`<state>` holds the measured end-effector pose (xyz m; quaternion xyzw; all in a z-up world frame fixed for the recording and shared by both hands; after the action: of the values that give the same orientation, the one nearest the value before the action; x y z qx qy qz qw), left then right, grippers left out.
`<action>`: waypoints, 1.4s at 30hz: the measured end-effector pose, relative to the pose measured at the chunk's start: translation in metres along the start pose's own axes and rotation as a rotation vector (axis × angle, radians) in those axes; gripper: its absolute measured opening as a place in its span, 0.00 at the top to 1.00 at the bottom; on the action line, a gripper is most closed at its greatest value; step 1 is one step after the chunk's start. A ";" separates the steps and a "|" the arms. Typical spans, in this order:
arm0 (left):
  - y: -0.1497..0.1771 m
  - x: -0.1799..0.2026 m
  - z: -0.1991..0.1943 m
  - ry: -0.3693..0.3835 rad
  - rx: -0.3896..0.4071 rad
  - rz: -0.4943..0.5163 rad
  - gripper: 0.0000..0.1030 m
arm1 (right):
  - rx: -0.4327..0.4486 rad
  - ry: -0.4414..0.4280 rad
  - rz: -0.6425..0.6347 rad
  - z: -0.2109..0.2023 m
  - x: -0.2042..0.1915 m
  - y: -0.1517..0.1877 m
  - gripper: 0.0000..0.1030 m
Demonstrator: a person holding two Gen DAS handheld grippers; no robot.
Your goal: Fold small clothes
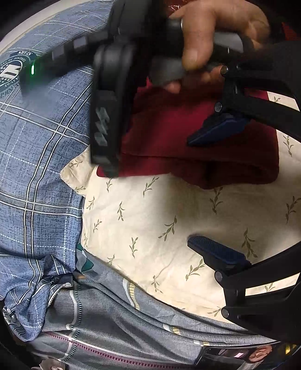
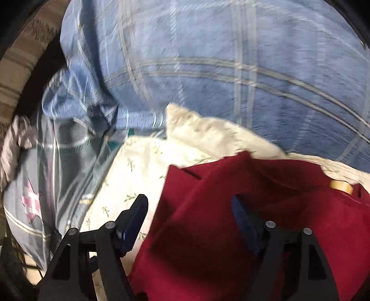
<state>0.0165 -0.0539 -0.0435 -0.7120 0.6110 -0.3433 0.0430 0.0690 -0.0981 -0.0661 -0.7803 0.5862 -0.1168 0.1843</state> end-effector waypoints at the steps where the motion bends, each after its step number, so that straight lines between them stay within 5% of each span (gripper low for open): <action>1: 0.000 -0.001 0.000 0.003 -0.001 -0.002 0.22 | -0.008 0.028 -0.022 0.005 -0.003 0.001 0.25; 3: 0.000 -0.001 0.000 0.007 -0.001 -0.007 0.22 | -0.004 0.081 -0.064 0.013 -0.006 0.003 0.28; 6: -0.001 -0.001 -0.001 0.011 0.001 -0.006 0.22 | 0.021 0.142 -0.119 0.011 -0.006 0.005 0.49; 8: -0.001 0.001 -0.003 0.029 0.007 -0.005 0.22 | 0.046 0.075 -0.094 -0.001 -0.001 0.004 0.81; 16: -0.005 0.013 0.005 0.117 0.008 -0.020 0.23 | 0.103 -0.054 0.000 -0.035 0.018 -0.001 0.85; 21: -0.005 0.022 0.011 0.156 -0.007 -0.006 0.57 | 0.090 -0.068 -0.003 -0.032 0.017 0.000 0.85; 25: -0.005 0.027 0.009 0.140 -0.005 0.022 0.61 | 0.063 -0.039 -0.028 -0.025 0.012 0.001 0.83; 27: -0.005 0.026 0.007 0.144 -0.005 0.014 0.62 | 0.039 -0.033 -0.035 -0.023 0.008 -0.001 0.73; 30: -0.004 0.025 0.006 0.143 -0.008 0.007 0.62 | -0.036 -0.028 -0.053 -0.011 0.001 0.000 0.45; 33: -0.002 0.022 0.004 0.139 -0.011 0.000 0.62 | -0.046 0.033 -0.127 0.003 -0.011 0.004 0.43; 36: -0.001 0.020 0.003 0.126 -0.010 -0.013 0.54 | 0.007 0.093 -0.155 0.007 -0.011 0.008 0.56; 37: -0.001 0.019 0.003 0.118 -0.007 -0.011 0.52 | 0.019 0.093 -0.146 0.005 -0.009 0.008 0.67; 42: 0.000 0.020 0.002 0.079 0.006 -0.002 0.41 | 0.081 -0.017 -0.043 -0.023 0.010 0.004 0.83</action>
<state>0.0177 -0.0725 -0.0363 -0.6984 0.6105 -0.3731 0.0208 0.0593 -0.1123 -0.0475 -0.7855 0.5626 -0.1376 0.2182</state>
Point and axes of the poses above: each gripper's, at about its wrist camera, not at the fingertips, and z roughly the way its jaws point, x to its right, y to its underside, the point moved 7 cm from there along z, roughly the way its jaws point, and after that the axes turned 11 degrees about y, right-handed, at the moved point
